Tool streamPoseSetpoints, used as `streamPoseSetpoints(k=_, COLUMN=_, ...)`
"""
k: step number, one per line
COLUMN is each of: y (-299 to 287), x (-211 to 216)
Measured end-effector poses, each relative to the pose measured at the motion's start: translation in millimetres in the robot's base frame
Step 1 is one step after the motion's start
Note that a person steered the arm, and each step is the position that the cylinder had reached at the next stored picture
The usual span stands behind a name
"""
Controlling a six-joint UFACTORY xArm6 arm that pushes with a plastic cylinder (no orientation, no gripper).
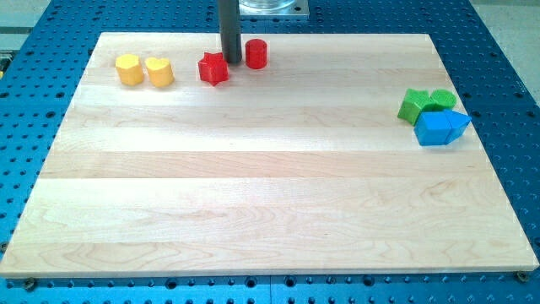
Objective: Slide the red circle to the top center
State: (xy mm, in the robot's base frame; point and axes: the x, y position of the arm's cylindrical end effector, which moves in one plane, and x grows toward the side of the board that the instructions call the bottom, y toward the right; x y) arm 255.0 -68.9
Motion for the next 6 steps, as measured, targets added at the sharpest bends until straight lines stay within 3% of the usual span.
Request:
streamPoseSetpoints(k=1, y=-15, x=0)
streamPoseSetpoints(k=3, y=47, x=0)
streamPoseSetpoints(k=4, y=45, x=0)
streamPoseSetpoints(k=6, y=-24, x=-21)
